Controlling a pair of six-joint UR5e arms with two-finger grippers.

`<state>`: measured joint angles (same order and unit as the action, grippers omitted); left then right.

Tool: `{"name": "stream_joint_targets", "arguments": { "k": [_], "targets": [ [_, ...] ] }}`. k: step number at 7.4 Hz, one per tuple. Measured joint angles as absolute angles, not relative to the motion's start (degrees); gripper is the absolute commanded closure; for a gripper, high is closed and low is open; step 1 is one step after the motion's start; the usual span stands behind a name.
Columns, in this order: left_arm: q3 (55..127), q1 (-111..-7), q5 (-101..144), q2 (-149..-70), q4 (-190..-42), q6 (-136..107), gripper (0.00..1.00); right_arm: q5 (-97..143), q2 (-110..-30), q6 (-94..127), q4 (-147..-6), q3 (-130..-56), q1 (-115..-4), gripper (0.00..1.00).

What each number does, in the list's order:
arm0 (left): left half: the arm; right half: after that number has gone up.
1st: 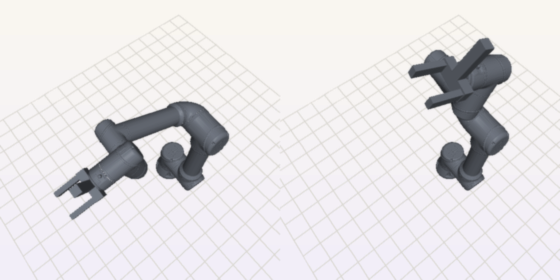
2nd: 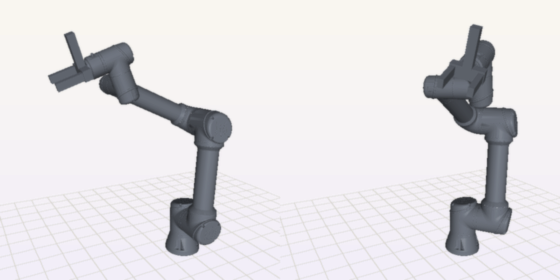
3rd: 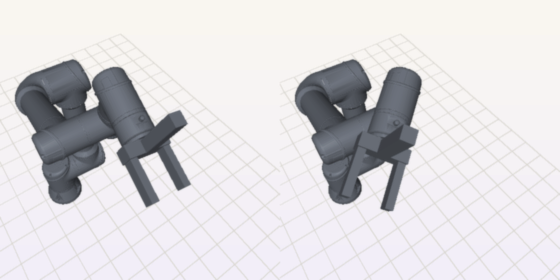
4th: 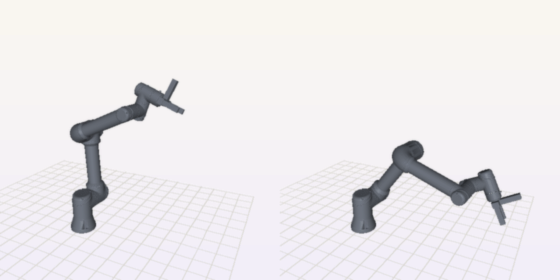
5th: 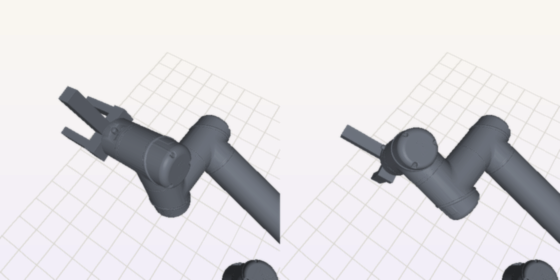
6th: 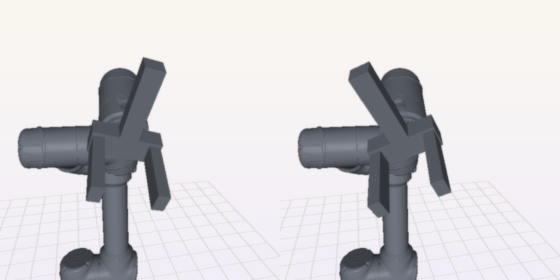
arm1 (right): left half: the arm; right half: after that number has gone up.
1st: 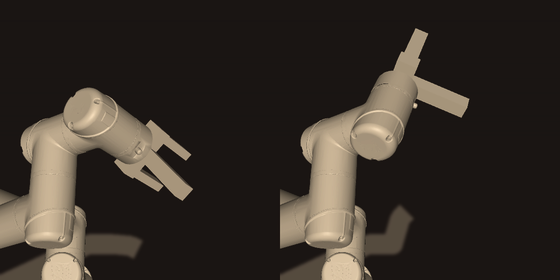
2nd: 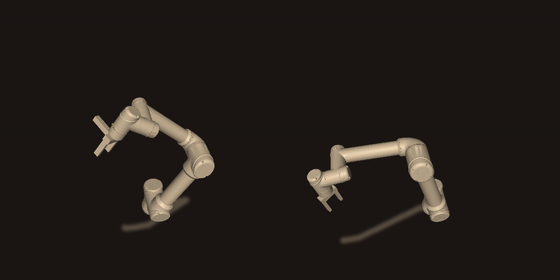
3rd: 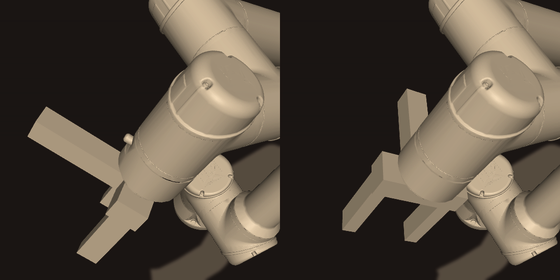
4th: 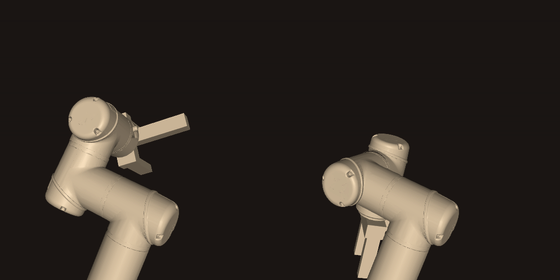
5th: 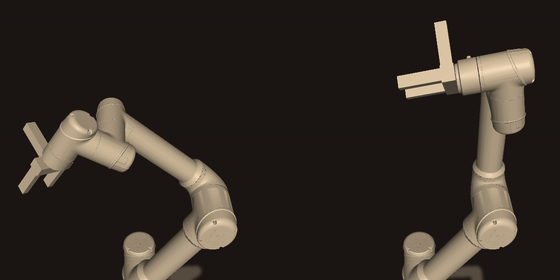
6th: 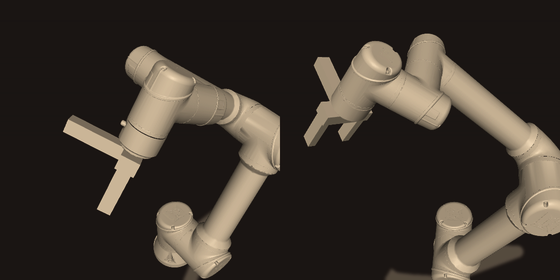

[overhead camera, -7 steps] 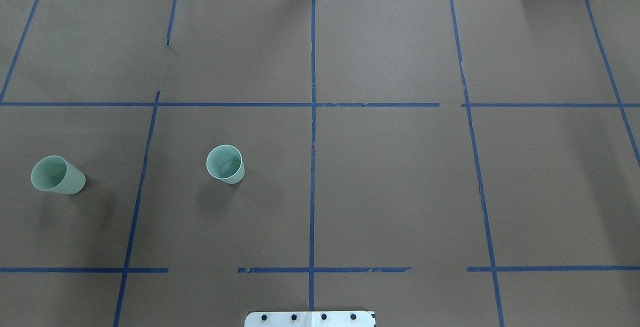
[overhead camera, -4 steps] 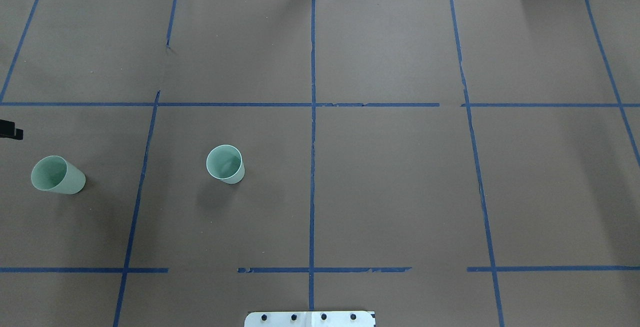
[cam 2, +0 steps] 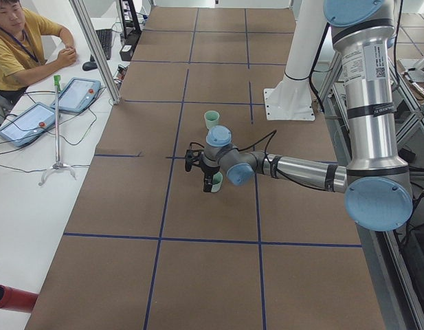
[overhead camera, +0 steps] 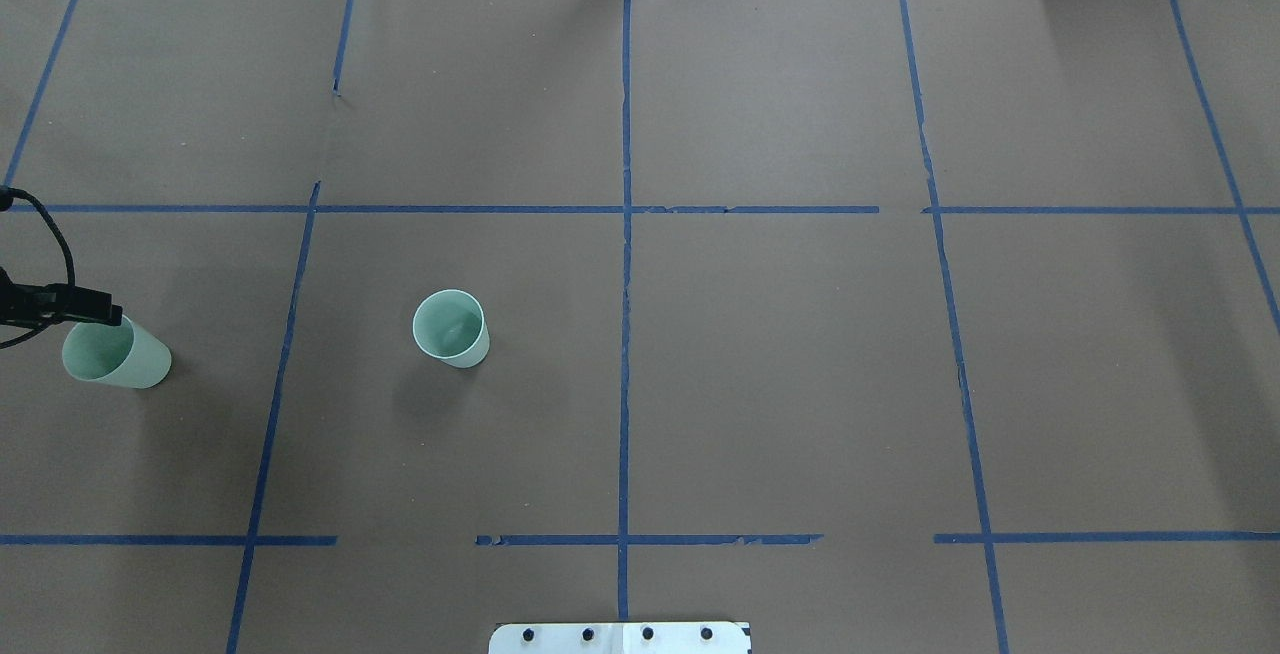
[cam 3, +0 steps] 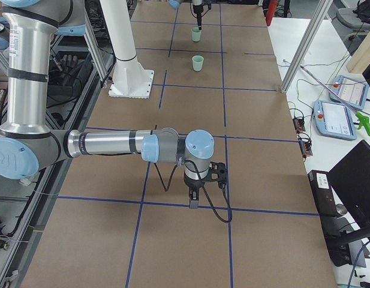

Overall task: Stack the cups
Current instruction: 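Move the left gripper down to the outer pale green cup and grasp it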

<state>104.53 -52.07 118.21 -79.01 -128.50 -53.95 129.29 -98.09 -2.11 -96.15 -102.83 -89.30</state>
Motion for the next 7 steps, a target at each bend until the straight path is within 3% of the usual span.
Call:
{"name": "stream_joint_targets", "arguments": {
  "k": [1,2,3,7],
  "targets": [
    [104.5,-51.3,118.2,-78.5,-128.5,-53.8,0.24,129.3,-98.1,-2.1,-96.2,-102.8,-89.3,0.00],
    [104.3,-51.0,118.1,-78.2,-128.5,-53.6,0.85,129.3,-98.1,-2.1,-96.2,-102.8,-89.3,0.00],
    [104.0,-50.7,118.5,-78.1,-128.3,-53.5,1.00,129.3,-98.1,-2.1,-96.2,-102.8,-89.3,0.00],
    [105.0,-51.0,123.8,-78.1,-126.8,-54.0,1.00,129.3,-98.1,-2.1,-96.2,-102.8,-89.3,0.00]
  ]
}}
